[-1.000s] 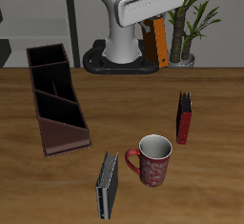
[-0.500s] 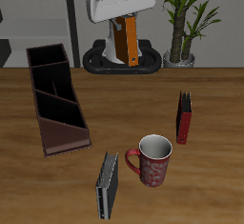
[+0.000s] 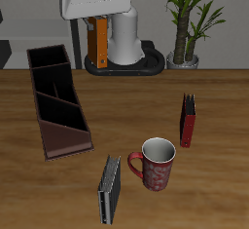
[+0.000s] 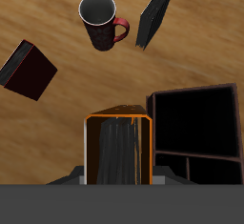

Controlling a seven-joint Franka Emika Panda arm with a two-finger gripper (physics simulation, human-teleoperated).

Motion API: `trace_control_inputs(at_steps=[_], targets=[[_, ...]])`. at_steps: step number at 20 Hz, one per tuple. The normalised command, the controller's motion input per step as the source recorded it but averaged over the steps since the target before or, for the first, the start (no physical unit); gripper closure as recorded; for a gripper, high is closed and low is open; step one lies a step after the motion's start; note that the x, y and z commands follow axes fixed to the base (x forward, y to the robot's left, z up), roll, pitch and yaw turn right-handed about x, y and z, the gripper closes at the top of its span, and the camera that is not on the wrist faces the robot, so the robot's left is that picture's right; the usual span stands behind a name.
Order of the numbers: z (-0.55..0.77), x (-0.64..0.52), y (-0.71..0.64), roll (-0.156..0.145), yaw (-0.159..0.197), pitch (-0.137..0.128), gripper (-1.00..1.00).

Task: Place the orange book into the right desk caddy's back compartment

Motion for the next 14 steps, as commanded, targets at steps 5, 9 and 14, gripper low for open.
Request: trace_control_inputs(at_steps=[5, 9, 14], targets=[[-0.04, -0.1, -0.48, -0.092, -0.002, 0.0, 1.0], [0.02, -0.08, -0.42, -0.06, 0.011, 0.003, 1.0], [-0.05, -0.07, -0.29, -0.059, -0.006, -0.002, 1.0]])
